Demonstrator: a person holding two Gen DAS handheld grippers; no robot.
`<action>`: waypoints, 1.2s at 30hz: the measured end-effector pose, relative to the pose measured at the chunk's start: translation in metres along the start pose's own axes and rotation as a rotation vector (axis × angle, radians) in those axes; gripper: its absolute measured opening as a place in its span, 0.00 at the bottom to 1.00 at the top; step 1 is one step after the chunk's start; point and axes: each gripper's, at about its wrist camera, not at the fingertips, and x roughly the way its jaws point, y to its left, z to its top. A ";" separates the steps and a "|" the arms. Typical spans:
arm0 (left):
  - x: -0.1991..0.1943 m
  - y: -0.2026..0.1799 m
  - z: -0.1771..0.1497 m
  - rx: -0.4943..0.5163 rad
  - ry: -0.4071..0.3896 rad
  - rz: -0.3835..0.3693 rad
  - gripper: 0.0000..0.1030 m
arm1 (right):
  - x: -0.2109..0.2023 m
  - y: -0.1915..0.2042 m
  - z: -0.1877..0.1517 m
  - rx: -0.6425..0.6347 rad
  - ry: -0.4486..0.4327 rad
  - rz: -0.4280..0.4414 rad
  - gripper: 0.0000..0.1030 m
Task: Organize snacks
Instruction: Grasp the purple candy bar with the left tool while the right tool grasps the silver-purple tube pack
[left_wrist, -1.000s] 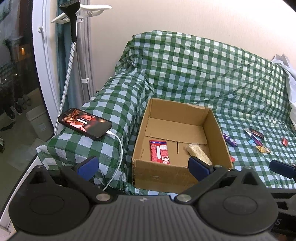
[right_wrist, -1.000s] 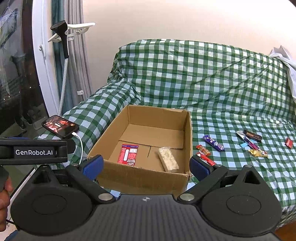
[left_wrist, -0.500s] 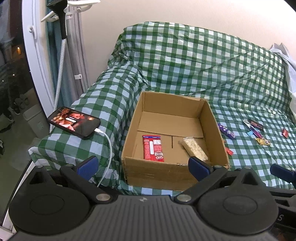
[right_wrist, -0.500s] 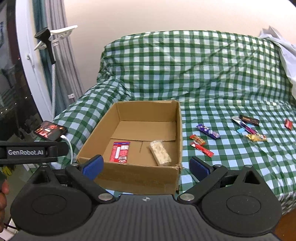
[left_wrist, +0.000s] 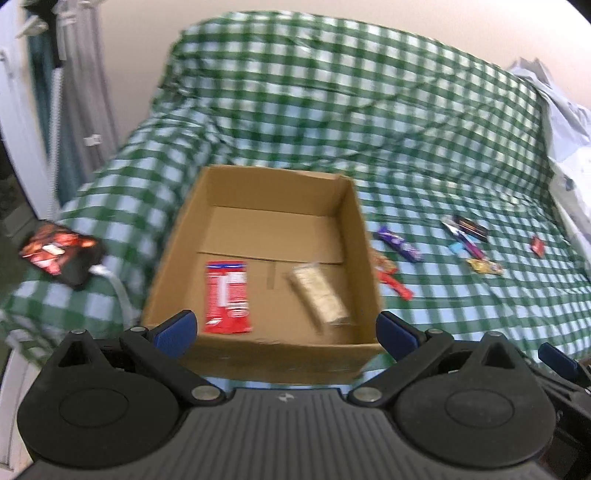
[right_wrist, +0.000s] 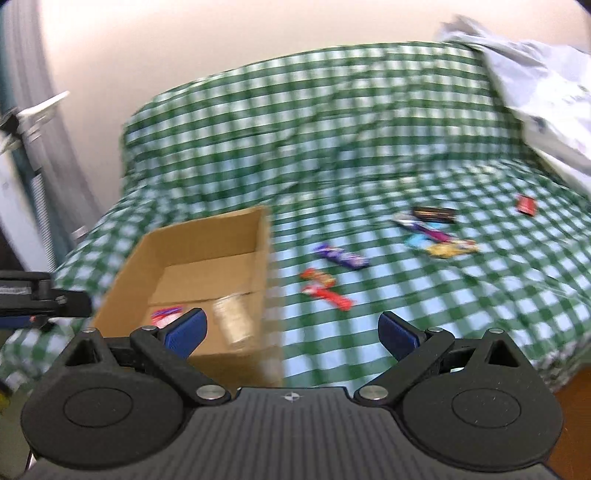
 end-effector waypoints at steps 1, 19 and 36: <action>0.006 -0.009 0.004 0.006 0.011 -0.013 1.00 | 0.003 -0.013 0.002 0.018 -0.005 -0.024 0.96; 0.215 -0.178 0.124 0.016 0.204 -0.130 1.00 | 0.127 -0.209 0.065 0.131 0.034 -0.250 0.98; 0.450 -0.216 0.127 -0.054 0.450 -0.040 1.00 | 0.389 -0.252 0.112 -0.069 0.128 -0.147 0.98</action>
